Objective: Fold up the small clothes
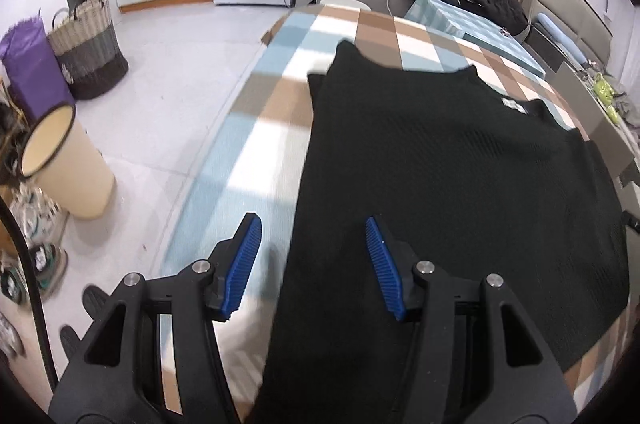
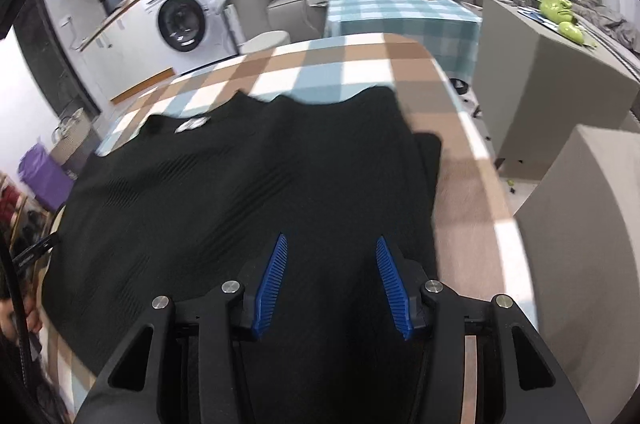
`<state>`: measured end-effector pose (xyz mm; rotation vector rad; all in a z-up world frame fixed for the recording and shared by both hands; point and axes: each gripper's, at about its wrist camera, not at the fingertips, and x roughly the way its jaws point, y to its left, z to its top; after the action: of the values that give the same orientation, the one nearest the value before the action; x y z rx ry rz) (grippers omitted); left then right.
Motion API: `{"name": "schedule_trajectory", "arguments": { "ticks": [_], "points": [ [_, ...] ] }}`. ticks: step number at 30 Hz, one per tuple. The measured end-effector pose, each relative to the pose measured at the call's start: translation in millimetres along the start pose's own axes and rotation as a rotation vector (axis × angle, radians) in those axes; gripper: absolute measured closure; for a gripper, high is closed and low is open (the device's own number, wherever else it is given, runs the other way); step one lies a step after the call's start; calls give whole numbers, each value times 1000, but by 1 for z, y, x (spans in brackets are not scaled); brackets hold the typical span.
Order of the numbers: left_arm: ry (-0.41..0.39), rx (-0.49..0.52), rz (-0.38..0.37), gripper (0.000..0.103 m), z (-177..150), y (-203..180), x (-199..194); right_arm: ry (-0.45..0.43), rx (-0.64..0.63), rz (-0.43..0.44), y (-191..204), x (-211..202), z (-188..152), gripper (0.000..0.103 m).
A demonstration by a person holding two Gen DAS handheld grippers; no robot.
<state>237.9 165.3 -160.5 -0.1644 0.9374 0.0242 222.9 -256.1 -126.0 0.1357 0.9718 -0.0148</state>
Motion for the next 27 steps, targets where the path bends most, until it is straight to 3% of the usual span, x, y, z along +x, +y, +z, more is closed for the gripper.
{"name": "schedule_trajectory", "arguments": {
  "ticks": [5,10,13,19,25,27],
  "points": [
    [-20,-12,-40,51,-26,1,-19,34,-48,-97,8,-7,-30,55],
    [-23,52,6,51,-32,-13,-28,47,-17,-155,6,-16,-48,55],
    [-33,54,8,51,-36,-15,-39,4,-2,-97,15,-37,-57,55],
    [-64,-6,-63,51,-49,-18,-67,-48,-5,35,49,-53,-61,54],
    [-35,63,-123,51,-68,-49,-64,25,-81,79,83,-17,-65,54],
    [-18,103,-107,51,-75,-57,-60,46,-97,60,87,-10,-68,54]
  ]
}}
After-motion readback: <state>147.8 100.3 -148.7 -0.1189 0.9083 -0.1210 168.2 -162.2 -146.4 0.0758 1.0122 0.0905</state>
